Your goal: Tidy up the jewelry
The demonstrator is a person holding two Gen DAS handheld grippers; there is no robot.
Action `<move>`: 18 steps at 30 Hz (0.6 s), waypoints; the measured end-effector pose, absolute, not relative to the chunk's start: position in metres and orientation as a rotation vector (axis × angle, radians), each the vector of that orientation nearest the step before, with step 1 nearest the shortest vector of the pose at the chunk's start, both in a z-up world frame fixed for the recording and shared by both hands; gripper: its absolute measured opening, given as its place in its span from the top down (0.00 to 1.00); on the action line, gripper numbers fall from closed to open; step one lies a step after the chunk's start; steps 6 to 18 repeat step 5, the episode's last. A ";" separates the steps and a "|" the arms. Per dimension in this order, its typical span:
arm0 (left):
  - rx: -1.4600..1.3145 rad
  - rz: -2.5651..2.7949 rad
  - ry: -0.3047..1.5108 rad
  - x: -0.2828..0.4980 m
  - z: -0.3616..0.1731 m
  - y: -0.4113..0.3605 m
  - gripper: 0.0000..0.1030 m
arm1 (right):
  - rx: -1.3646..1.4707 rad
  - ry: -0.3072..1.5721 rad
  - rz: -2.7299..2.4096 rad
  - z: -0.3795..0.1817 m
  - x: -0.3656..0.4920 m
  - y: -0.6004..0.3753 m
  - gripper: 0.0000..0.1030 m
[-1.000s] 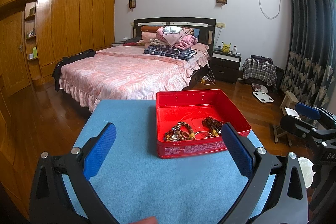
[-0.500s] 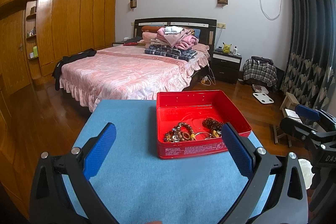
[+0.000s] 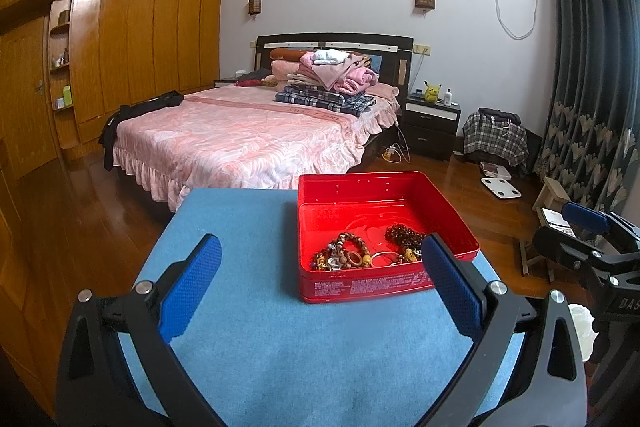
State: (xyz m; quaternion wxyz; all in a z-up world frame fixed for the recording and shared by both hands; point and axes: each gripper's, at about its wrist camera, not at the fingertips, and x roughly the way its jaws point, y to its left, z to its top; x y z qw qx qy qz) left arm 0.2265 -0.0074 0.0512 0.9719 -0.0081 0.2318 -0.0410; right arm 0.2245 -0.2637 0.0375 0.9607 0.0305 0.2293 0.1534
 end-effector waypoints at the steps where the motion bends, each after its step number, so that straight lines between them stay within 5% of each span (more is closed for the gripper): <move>1: -0.017 -0.083 0.469 0.226 0.051 -0.007 0.06 | 0.062 0.465 0.311 0.038 0.225 -0.264 0.06; 18: -0.017 -0.082 0.470 0.226 0.051 -0.008 0.06 | 0.060 0.466 0.311 0.038 0.225 -0.264 0.06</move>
